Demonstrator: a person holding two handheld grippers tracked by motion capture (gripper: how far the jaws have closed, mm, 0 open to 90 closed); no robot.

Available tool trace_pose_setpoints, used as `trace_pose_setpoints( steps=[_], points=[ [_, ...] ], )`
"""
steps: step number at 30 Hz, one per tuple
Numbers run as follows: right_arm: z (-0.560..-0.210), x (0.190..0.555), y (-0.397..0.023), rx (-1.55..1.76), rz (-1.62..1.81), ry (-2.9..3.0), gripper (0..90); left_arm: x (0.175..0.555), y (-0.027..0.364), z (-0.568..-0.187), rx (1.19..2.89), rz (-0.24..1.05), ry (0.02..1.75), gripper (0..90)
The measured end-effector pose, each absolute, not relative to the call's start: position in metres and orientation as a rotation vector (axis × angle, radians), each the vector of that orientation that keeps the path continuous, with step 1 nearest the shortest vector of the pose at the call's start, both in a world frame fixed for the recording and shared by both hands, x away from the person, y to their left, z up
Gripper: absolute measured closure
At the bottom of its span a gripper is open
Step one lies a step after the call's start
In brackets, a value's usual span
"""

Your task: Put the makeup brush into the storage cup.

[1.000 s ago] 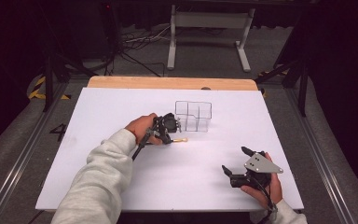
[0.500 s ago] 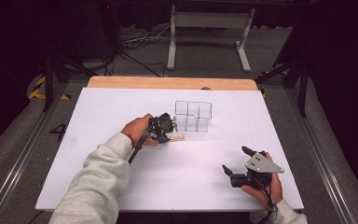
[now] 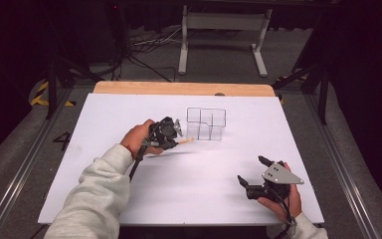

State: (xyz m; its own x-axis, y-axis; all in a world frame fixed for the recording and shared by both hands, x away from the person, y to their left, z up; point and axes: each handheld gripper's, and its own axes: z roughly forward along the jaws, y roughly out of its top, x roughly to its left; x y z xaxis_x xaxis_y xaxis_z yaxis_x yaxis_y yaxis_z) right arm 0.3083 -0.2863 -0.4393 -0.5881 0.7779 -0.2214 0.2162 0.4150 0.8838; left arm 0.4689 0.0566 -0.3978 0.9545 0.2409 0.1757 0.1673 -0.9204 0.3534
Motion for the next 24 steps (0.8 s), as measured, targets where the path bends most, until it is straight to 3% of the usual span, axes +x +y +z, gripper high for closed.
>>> trace_pose_setpoints(
  steps=[24],
  points=[
    [-0.44,0.308,-0.286,0.843,1.146,2.043,6.8,0.453,0.071,-0.392,2.717,0.356,0.27,82.8]
  ],
)
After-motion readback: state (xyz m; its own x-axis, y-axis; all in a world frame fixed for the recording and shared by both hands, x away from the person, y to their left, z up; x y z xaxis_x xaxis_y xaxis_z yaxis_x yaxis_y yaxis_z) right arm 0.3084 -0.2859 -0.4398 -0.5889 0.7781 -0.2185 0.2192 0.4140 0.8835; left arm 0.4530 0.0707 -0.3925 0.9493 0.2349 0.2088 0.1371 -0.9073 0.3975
